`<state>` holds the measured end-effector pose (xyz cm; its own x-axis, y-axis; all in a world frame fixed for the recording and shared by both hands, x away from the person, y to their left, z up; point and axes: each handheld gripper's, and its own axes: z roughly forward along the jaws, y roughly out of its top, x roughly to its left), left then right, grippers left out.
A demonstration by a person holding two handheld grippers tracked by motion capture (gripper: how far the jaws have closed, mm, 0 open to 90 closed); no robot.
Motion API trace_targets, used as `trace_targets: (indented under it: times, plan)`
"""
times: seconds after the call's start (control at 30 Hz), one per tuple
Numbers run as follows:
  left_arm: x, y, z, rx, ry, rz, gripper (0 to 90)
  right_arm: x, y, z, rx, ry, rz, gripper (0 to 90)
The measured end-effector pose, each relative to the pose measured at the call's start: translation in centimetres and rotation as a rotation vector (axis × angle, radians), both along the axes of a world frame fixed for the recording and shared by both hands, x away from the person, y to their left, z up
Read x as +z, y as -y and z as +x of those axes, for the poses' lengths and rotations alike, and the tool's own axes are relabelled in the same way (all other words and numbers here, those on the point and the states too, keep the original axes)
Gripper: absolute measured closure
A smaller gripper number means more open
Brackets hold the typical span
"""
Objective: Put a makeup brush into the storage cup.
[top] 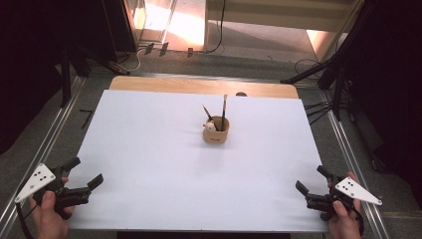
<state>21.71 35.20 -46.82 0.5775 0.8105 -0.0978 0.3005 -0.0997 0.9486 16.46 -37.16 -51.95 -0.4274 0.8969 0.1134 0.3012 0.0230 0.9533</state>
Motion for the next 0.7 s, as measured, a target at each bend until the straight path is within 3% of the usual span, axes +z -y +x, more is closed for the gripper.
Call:
trace_targets:
  times: [0.17, 0.27, 0.7]
  plan:
    - [0.1, -1.0, -0.3, 0.020, 0.001, 0.000, 0.0, 0.0, 0.0, 0.0, -0.001, 0.000, 0.002, 0.0]
    - [-0.1, -2.3, -0.5, 0.044, -0.008, -0.028, 0.0, -0.1, 0.0, 0.0, -0.004, -0.004, 0.001, 0.0]
    - [-0.4, -3.2, -0.6, 0.055, -0.013, -0.041, 0.0, -0.2, 0.3, 0.1, -0.019, -0.011, -0.008, 0.0]
